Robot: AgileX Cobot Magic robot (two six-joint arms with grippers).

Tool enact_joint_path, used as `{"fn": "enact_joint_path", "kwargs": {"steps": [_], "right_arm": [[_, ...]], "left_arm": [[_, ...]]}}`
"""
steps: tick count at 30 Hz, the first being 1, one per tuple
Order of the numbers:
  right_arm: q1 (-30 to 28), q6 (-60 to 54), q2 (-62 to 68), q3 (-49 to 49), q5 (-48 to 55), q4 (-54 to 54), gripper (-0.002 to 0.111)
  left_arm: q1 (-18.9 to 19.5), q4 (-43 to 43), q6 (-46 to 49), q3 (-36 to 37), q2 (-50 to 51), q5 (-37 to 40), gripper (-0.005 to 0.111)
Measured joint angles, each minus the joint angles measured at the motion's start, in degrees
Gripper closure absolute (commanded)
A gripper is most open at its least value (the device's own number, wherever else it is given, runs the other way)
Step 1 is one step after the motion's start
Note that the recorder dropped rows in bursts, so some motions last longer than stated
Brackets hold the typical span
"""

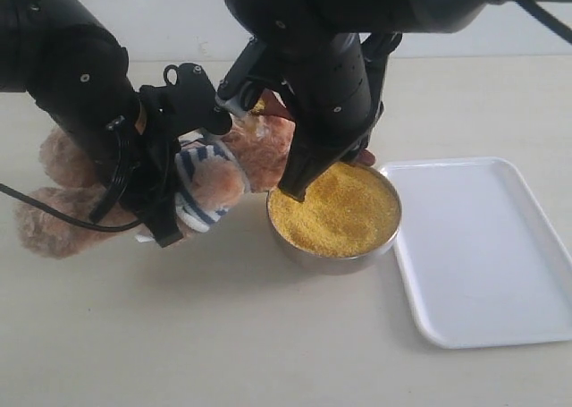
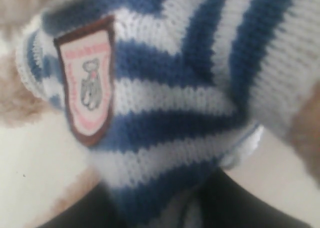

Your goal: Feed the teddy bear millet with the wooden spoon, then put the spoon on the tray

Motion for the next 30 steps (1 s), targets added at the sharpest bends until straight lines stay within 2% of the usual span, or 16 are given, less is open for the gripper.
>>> {"fn": "enact_joint_path", "kwargs": {"steps": [30], "right_arm": [[3.9, 0.8, 0.0, -0.5, 0.6, -8.9, 0.109]], "left_arm": [[0.0, 0.1, 0.5, 0.0, 0.0, 0.6, 0.103]]}}
